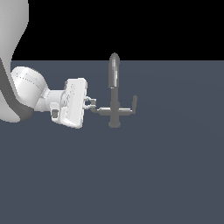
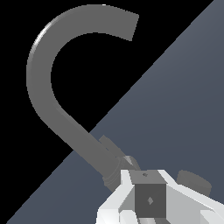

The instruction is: Turn on the faucet by rotating a designated handle.

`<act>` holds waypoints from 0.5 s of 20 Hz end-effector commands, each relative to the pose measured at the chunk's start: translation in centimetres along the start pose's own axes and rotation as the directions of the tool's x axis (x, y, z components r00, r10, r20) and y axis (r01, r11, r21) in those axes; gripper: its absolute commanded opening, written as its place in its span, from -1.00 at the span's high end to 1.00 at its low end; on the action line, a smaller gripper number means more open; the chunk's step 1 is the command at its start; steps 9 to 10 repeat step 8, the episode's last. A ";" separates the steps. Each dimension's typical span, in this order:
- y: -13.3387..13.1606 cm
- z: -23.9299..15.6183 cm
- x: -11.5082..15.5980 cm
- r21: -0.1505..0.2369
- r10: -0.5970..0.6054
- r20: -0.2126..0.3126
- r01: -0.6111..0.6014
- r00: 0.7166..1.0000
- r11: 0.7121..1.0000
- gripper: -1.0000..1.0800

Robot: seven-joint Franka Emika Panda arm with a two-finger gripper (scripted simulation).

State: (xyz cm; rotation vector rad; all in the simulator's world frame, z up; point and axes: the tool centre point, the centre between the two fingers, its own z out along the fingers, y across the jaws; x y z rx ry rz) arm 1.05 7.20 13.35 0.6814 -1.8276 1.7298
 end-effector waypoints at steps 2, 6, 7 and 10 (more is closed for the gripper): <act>2.7 0.0 -0.8 0.002 -0.017 -0.002 0.017 1.000 1.000 1.00; 5.6 0.1 -1.6 0.003 -0.028 -0.004 0.028 1.000 1.000 1.00; 6.2 0.1 -1.8 0.003 -0.030 -0.005 0.030 1.000 1.000 1.00; 6.2 0.1 -1.8 0.003 -0.030 -0.005 0.030 1.000 1.000 1.00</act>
